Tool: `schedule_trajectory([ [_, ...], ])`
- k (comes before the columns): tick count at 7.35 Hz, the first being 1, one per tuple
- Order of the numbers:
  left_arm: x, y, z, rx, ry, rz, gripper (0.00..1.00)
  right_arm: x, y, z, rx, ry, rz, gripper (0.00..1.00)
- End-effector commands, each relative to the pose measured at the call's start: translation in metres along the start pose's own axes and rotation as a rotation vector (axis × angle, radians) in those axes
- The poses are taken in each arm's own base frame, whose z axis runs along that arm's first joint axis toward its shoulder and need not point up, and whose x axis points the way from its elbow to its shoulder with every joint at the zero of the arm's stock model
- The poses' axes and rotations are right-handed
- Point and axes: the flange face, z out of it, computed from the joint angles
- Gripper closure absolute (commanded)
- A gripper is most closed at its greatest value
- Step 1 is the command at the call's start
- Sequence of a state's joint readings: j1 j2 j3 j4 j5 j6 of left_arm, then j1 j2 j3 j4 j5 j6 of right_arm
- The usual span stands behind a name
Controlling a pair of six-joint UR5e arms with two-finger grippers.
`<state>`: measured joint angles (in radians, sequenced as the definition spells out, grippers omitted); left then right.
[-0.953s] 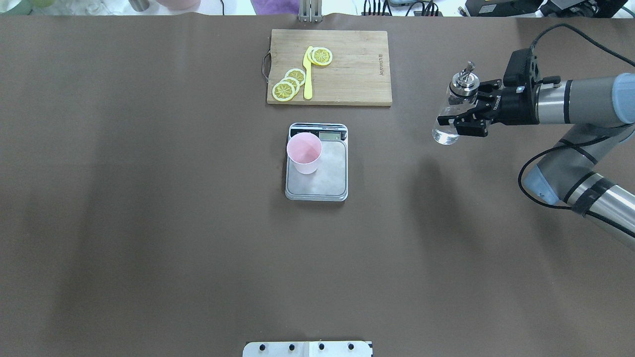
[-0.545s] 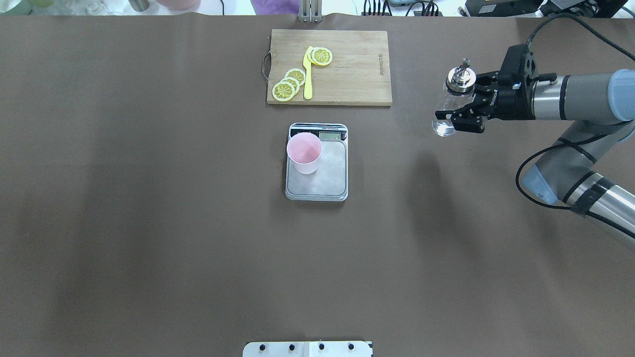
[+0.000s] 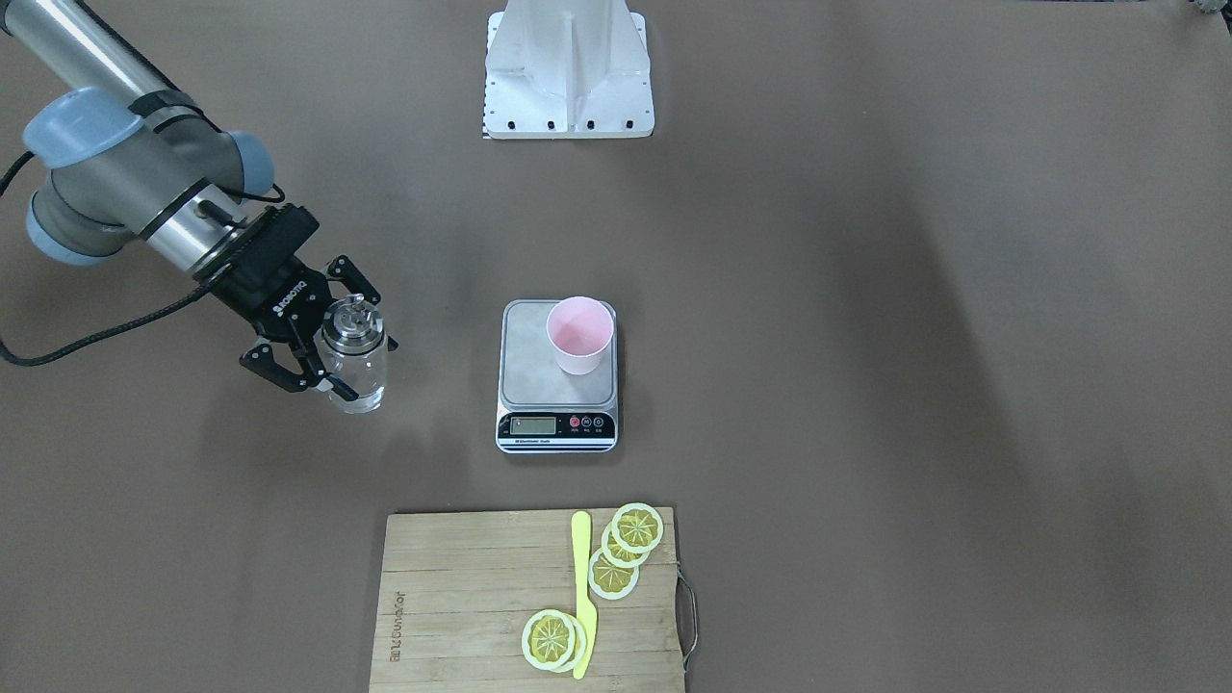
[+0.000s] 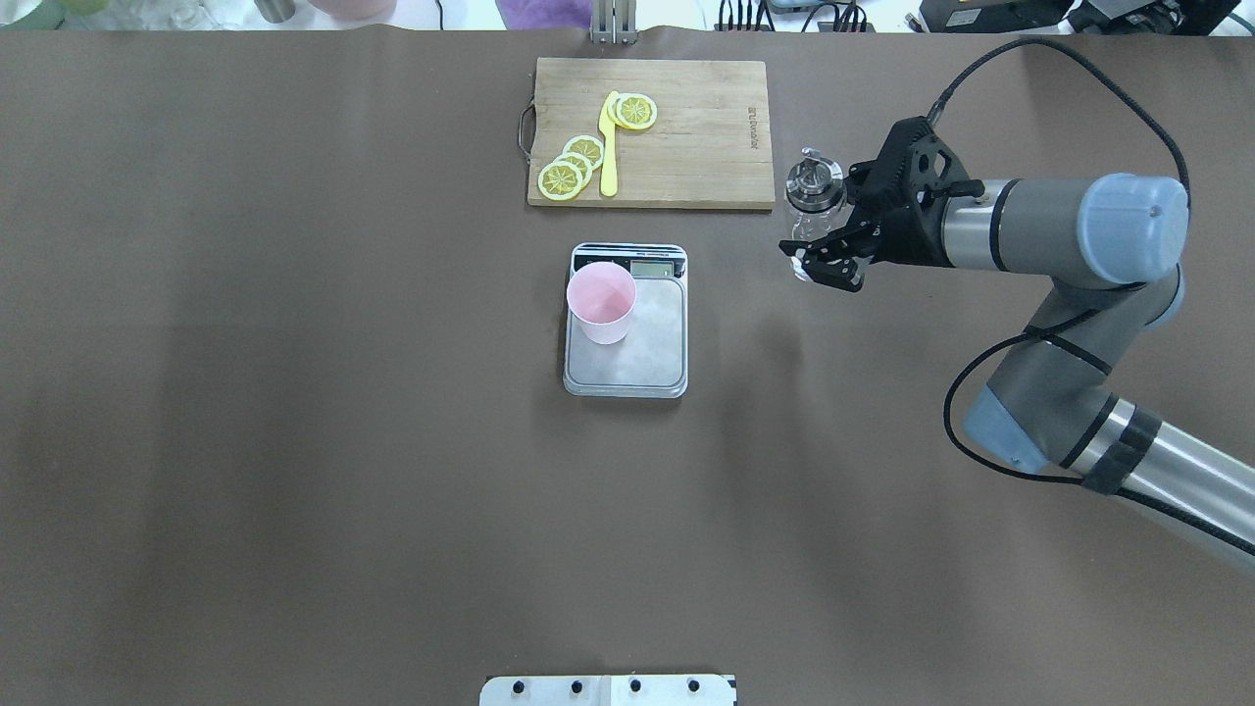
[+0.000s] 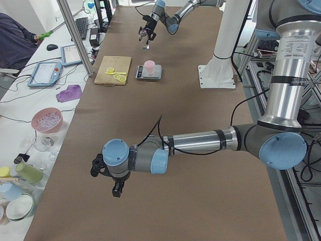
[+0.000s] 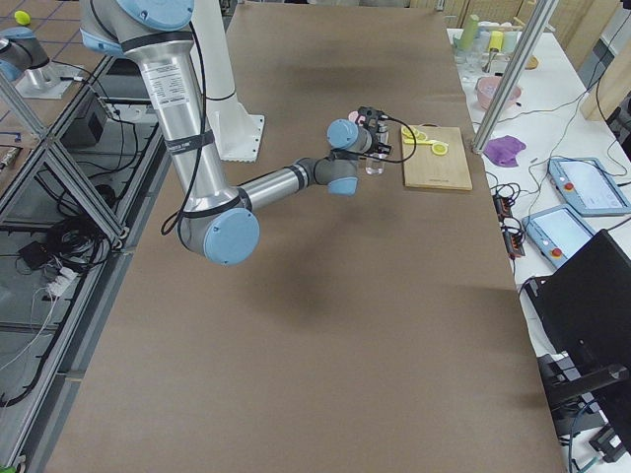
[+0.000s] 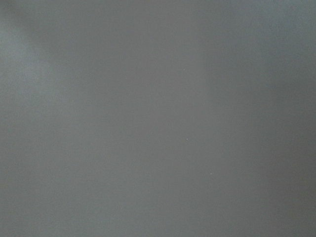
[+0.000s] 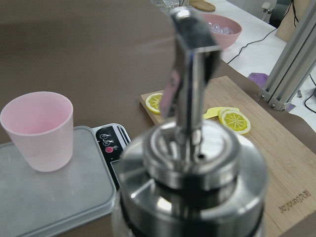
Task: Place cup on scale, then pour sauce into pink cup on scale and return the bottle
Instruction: 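Carry the sauce dispenser with the right gripper toward the pink cup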
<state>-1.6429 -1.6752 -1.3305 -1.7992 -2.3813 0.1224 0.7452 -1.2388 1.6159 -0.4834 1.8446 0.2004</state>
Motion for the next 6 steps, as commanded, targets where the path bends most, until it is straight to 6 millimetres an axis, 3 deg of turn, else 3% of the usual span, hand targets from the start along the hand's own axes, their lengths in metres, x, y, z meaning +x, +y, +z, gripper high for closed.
schedule_trajectory([
  [1,-0.007,0.005,0.008,-0.015,0.003,-0.017,0.02,-0.057,-0.043,-0.004,-0.142,0.051,-0.015,1.0],
  [5,-0.009,0.006,0.009,-0.019,0.003,-0.02,0.02,-0.092,-0.069,-0.021,-0.352,0.161,-0.06,1.0],
  [6,-0.01,0.006,0.01,-0.021,0.004,-0.022,0.02,-0.097,-0.076,-0.016,-0.385,0.201,-0.072,1.0],
])
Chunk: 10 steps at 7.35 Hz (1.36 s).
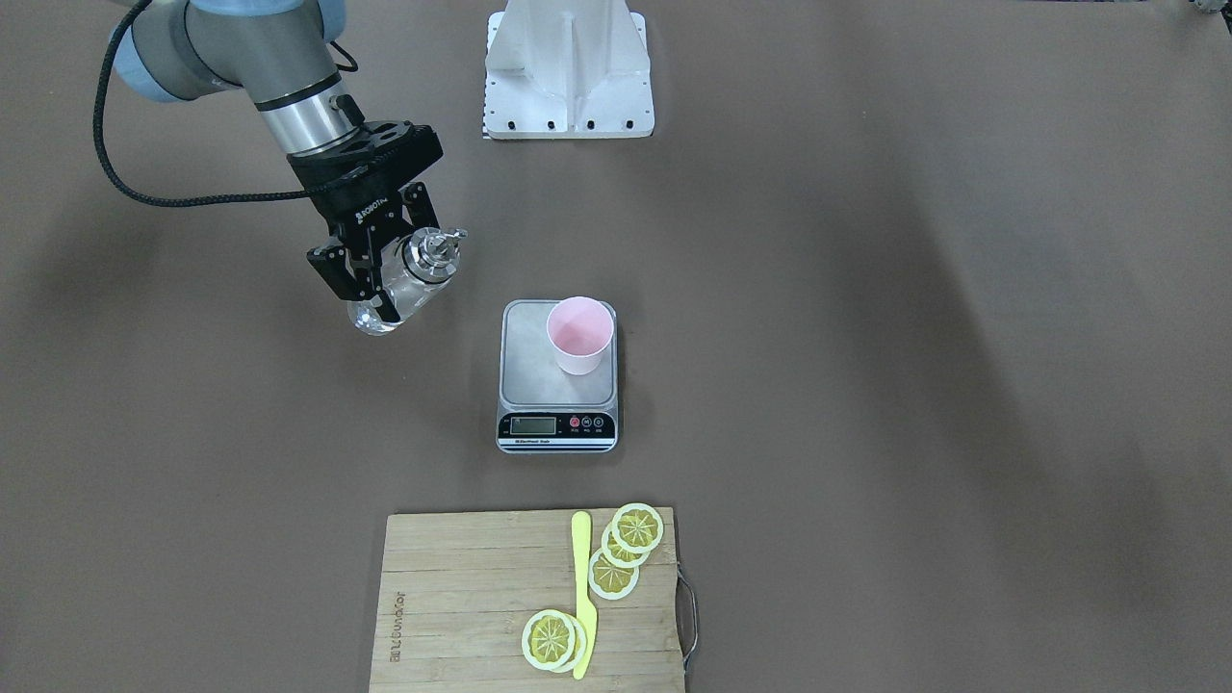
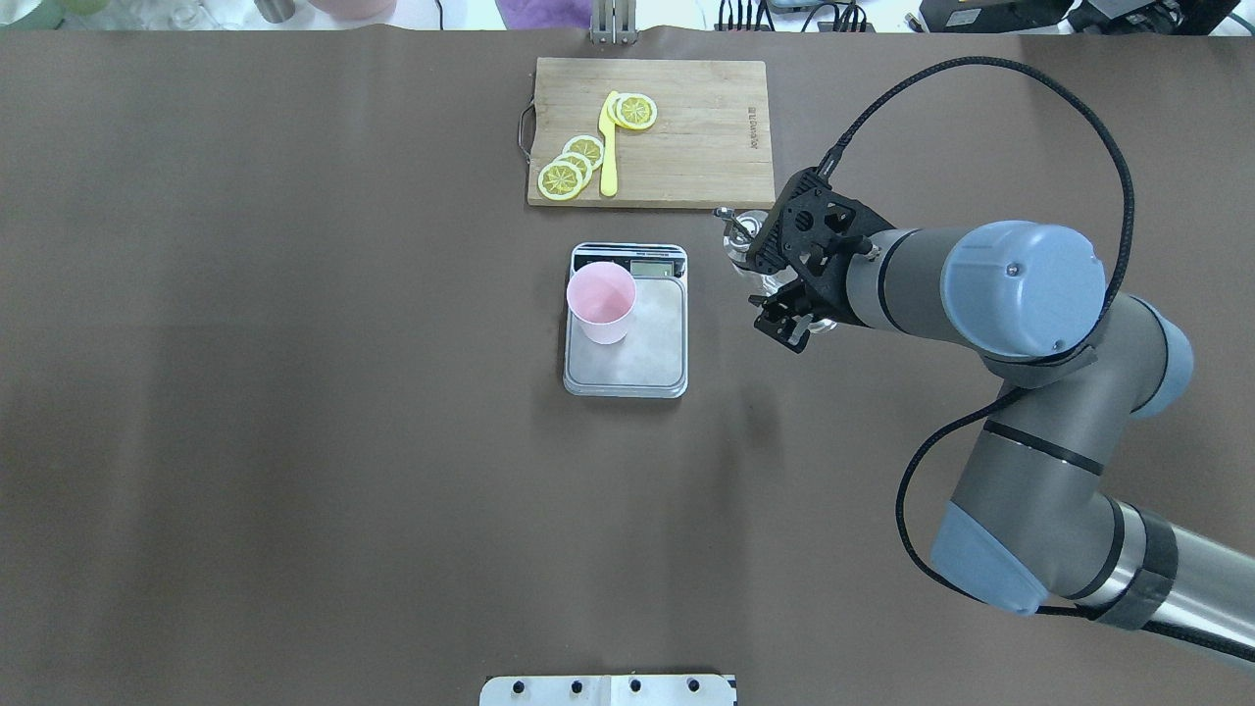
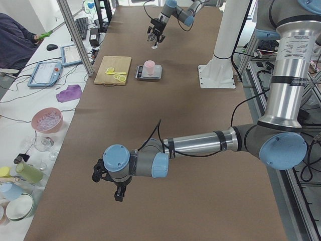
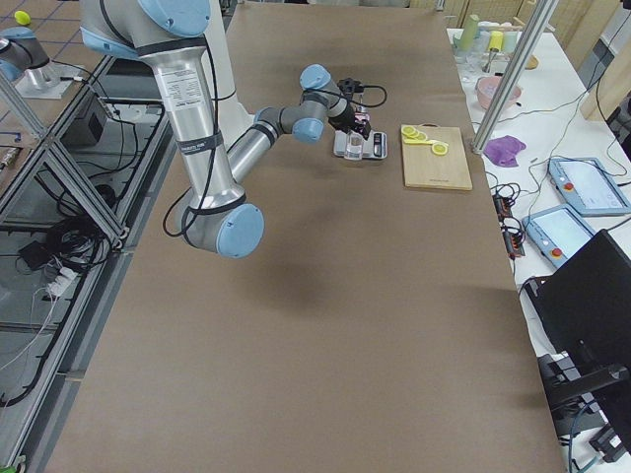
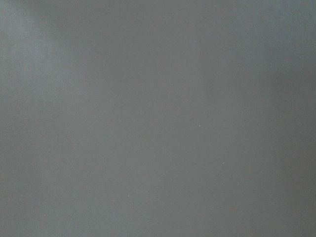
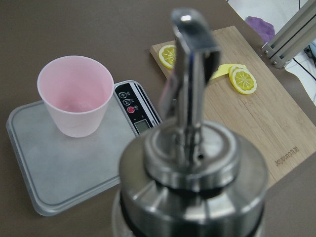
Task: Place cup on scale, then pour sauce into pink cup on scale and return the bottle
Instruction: 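Carry the sauce dispenser with the right gripper toward the pink cup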
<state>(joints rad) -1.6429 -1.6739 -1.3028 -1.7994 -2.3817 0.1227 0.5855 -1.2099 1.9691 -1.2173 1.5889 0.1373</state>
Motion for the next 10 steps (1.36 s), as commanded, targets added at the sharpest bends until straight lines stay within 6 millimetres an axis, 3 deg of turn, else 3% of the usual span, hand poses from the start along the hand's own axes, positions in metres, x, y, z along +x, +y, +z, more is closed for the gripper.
schedule_trajectory([
  [1,-0.001,0.0,0.001,-0.003,0.001,-0.003,0.02,-0.027,-0.019,0.001,-0.065,0.099,-0.041,1.0],
  [3,-0.004,0.007,0.005,-0.009,0.002,-0.009,0.02,-0.035,-0.031,0.003,-0.13,0.161,-0.062,1.0],
  [6,-0.006,0.01,0.007,-0.013,0.002,-0.012,0.02,-0.044,-0.032,0.01,-0.19,0.232,-0.095,1.0],
  [10,-0.008,0.015,0.009,-0.017,0.003,-0.017,0.02,-0.054,-0.056,0.022,-0.263,0.279,-0.107,1.0],
])
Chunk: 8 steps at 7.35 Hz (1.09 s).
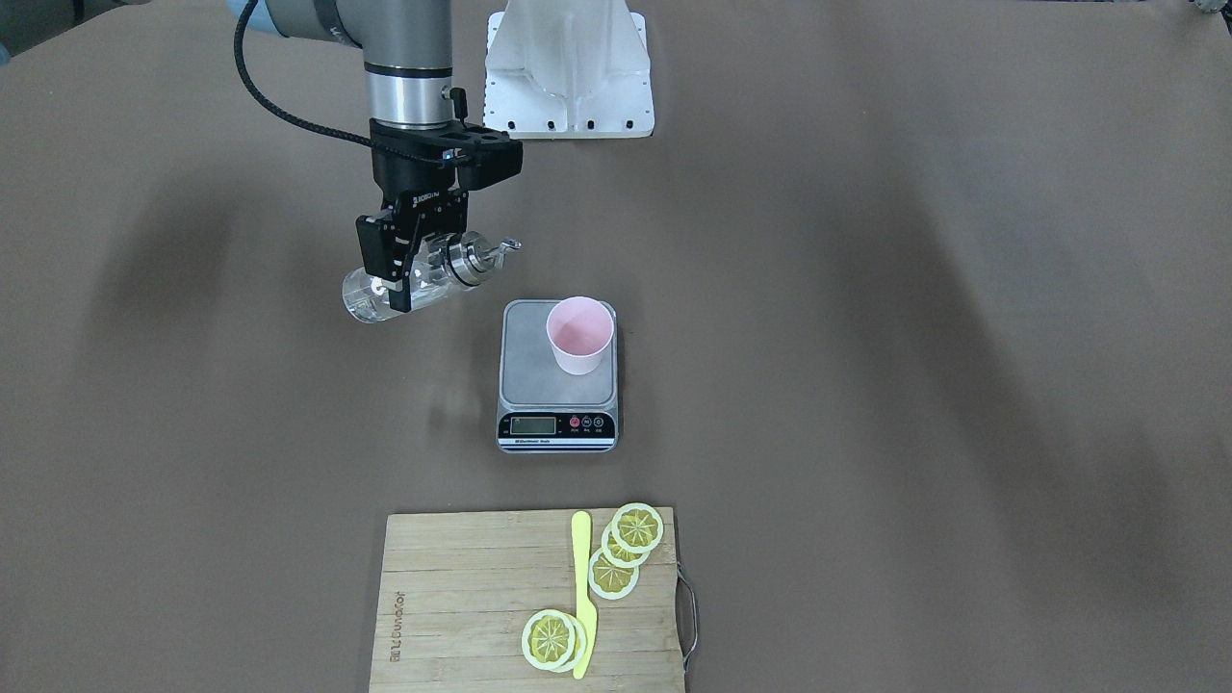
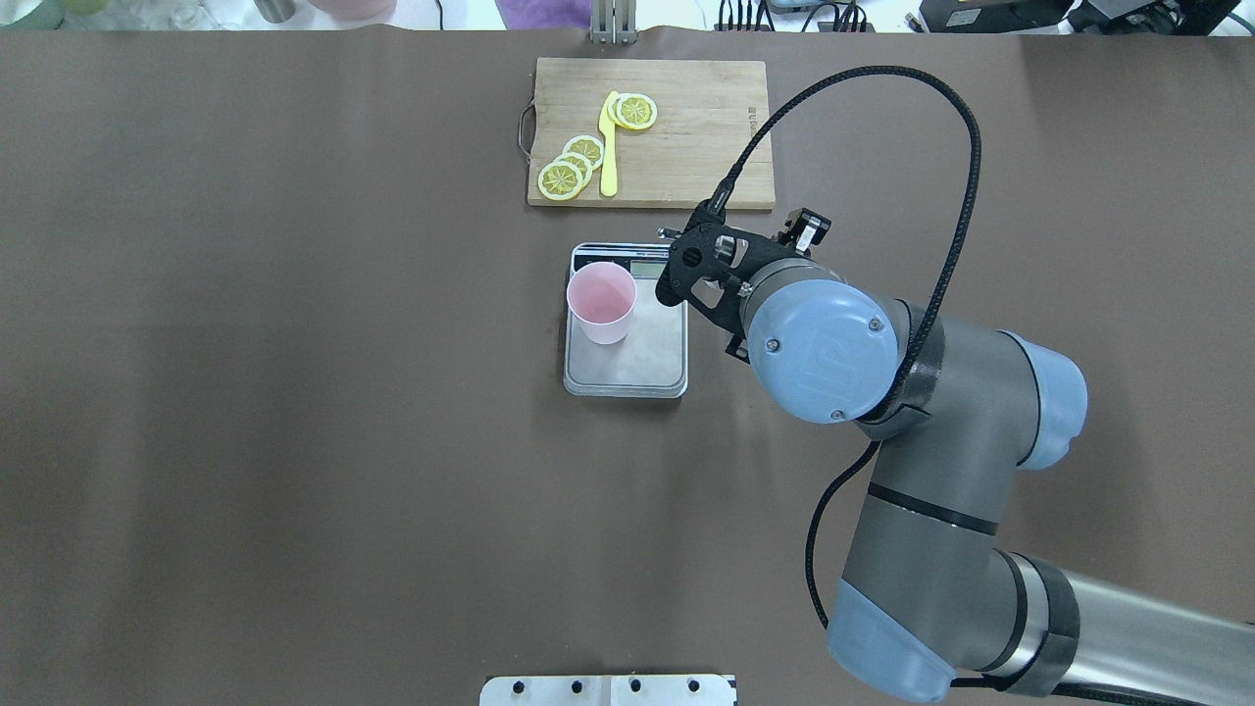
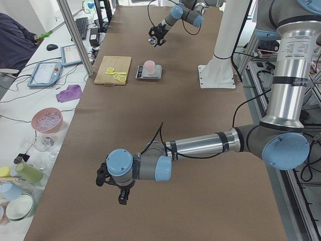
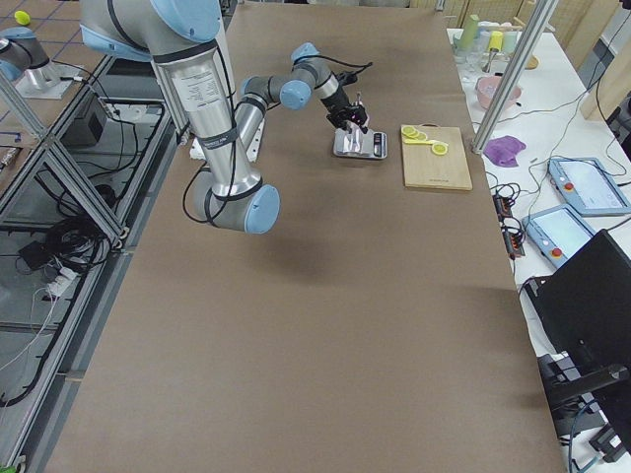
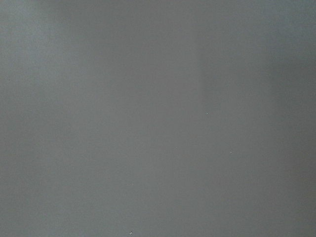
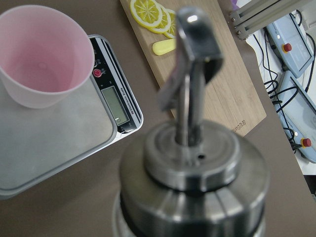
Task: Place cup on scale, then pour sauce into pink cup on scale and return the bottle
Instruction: 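Carry the sauce dispenser with the right gripper toward the pink cup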
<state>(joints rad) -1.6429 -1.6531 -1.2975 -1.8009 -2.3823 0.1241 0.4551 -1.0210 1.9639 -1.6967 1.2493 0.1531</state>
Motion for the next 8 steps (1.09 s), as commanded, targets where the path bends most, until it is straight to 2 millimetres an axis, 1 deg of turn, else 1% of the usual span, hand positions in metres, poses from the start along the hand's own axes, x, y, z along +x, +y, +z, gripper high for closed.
schedule_trajectory([
  [1,-0.001,0.001,0.001,-0.002,0.0,-0.002,0.02,-0.006,-0.021,0.009,-0.044,0.028,-0.003,1.0],
  [5,-0.001,0.002,0.001,-0.003,0.0,-0.003,0.02,-0.018,-0.064,0.034,-0.107,0.071,0.004,1.0],
  [6,-0.003,0.006,0.003,-0.006,0.001,-0.006,0.02,-0.017,-0.065,0.038,-0.135,0.103,0.004,1.0],
  [8,-0.003,0.007,0.004,-0.007,0.001,-0.007,0.02,-0.014,-0.06,0.039,-0.18,0.135,-0.018,1.0],
])
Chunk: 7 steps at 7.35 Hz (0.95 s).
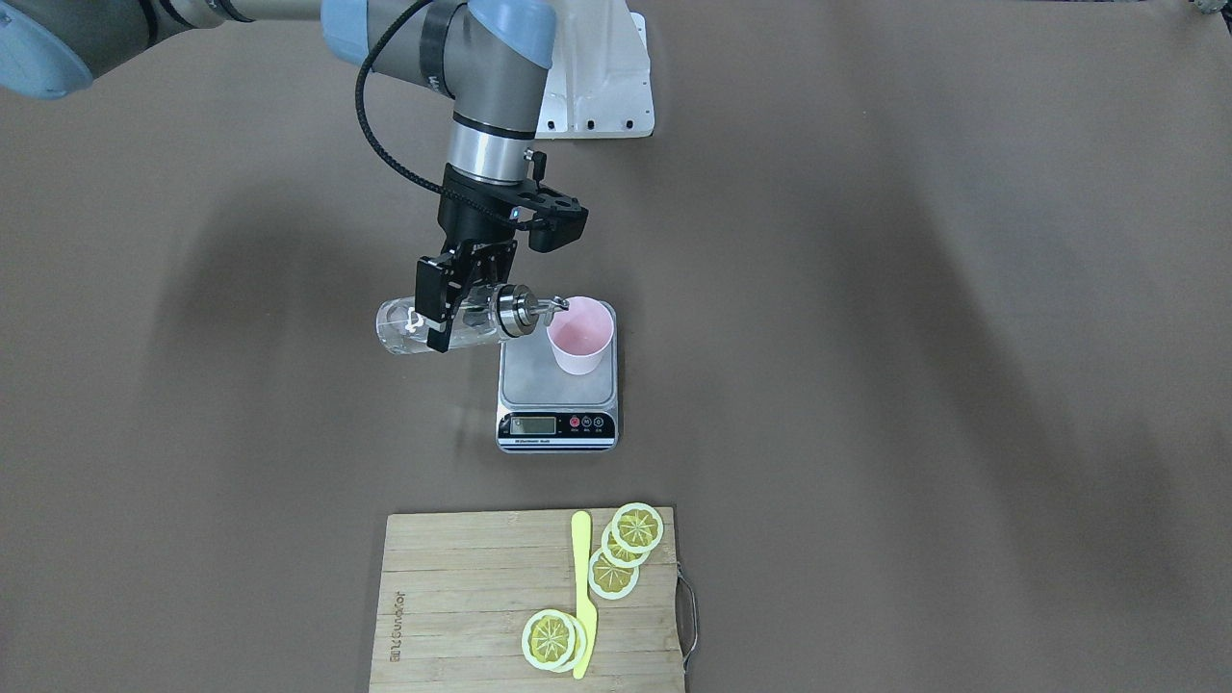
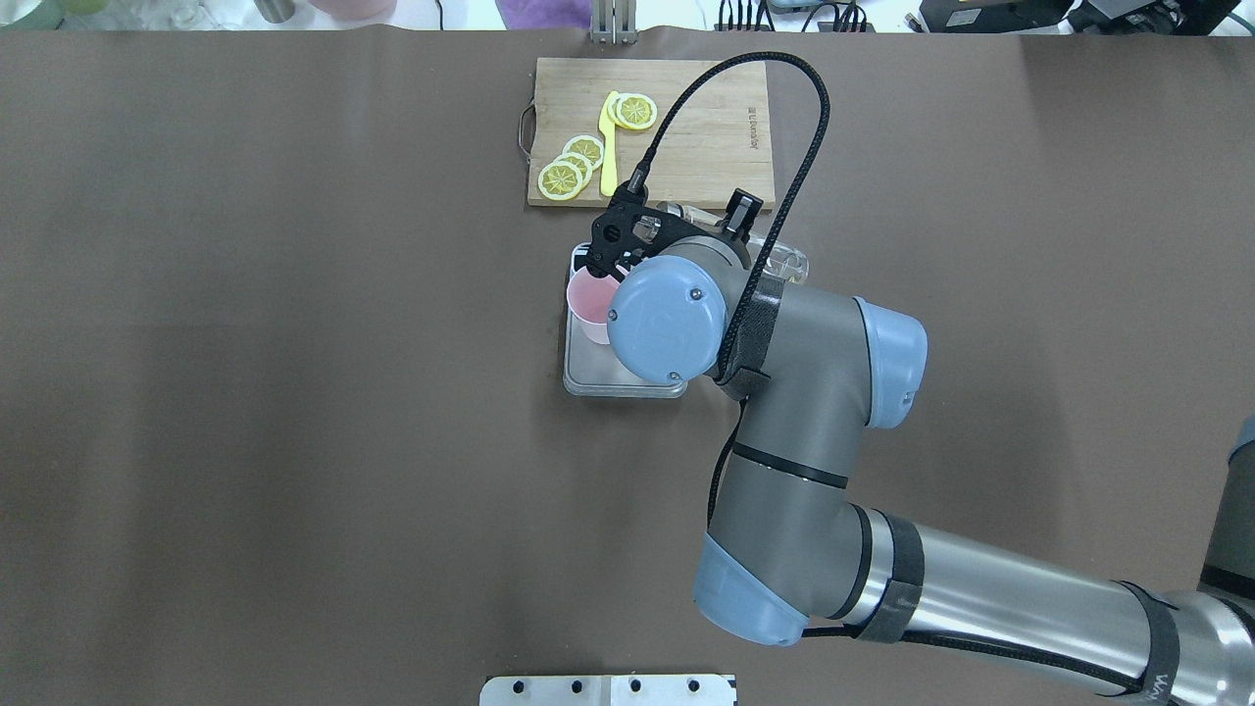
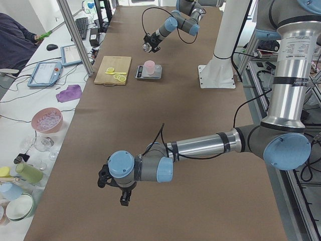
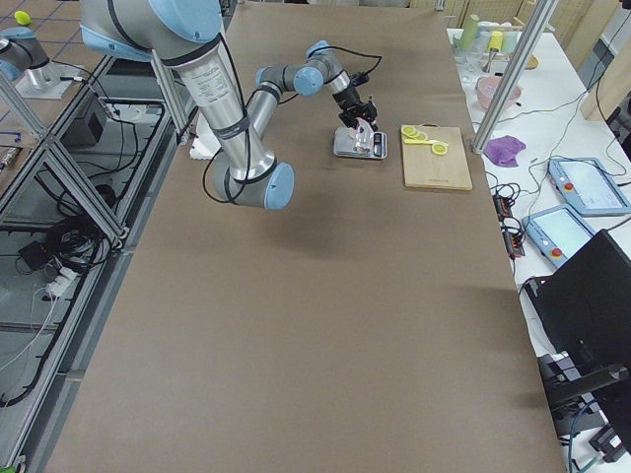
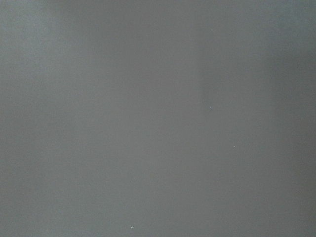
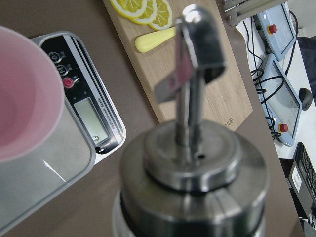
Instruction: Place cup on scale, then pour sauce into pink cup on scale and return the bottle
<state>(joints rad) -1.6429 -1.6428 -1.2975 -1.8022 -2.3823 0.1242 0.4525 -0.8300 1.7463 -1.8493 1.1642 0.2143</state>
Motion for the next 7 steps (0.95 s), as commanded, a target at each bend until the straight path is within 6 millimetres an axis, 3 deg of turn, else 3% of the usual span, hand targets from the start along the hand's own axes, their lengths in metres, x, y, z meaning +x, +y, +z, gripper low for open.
schedule_trajectory([
  [1,0.0,0.001,0.0,-0.001,0.0,-0.001,0.02,0.003,0.004,0.002,-0.031,0.048,-0.018,1.0],
  [7,-0.002,0.003,0.002,-0.005,0.001,-0.005,0.02,-0.015,-0.002,-0.015,-0.103,0.041,-0.08,1.0],
])
